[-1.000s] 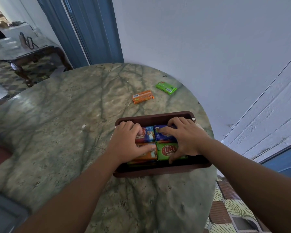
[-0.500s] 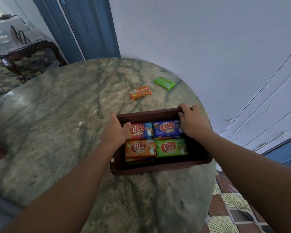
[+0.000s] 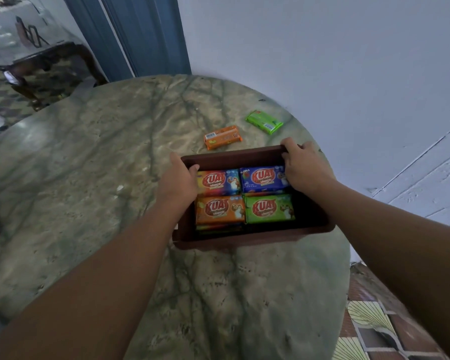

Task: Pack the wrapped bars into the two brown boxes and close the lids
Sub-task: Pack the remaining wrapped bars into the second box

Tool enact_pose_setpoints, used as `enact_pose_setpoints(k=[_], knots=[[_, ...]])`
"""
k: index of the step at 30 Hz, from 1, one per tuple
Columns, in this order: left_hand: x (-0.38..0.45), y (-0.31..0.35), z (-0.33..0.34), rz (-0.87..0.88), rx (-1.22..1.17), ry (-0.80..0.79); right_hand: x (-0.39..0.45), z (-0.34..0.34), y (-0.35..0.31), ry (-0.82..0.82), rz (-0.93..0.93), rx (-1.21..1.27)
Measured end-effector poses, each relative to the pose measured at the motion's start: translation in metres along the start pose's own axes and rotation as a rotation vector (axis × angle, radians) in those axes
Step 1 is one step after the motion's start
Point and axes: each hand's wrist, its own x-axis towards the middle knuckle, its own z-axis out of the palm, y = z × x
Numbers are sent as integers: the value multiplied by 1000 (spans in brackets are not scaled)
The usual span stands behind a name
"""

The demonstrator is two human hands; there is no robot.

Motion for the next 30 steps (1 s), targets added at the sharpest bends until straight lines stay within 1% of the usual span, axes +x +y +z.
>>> enact_pose_setpoints(k=[5, 7, 9, 10, 11, 13, 14, 15, 17, 18, 22, 25, 27, 30], knots=[[14, 3, 3, -30, 45, 7, 16, -7, -6, -10, -34, -116], [16, 2, 4, -45, 138, -4, 21, -11, -6, -24, -64, -142], [16, 5, 4, -33, 306, 17, 33, -18, -5, -81, -19, -30], [18, 11, 2, -13, 356, 47, 45, -20, -8, -100, -1, 60], [19, 18, 0, 21, 371, 65, 52, -23, -10, -133, -27, 87], [31, 39, -1, 97, 382, 66, 71, -23, -13, -155, -38, 80], [39, 50, 1, 142, 394, 52, 78, -27, -17, -179, -16, 124], [49, 61, 3, 182, 389, 36, 88, -29, -18, -180, -38, 132], [67, 80, 7, 202, 312, -33, 106, -25, -19, -130, -26, 193], [76, 87, 10, 195, 280, -80, 114, -24, -19, -152, -24, 189], [113, 101, 29, 177, 345, -179, 147, -12, -13, -258, -66, 49], [144, 98, 48, 168, 445, -230, 175, 0, -2, -271, -102, -40], [158, 96, 61, 182, 506, -273, 192, 10, 5, -277, -141, -156], [174, 97, 81, 193, 547, -333, 214, 24, 8, -312, -150, -252]])
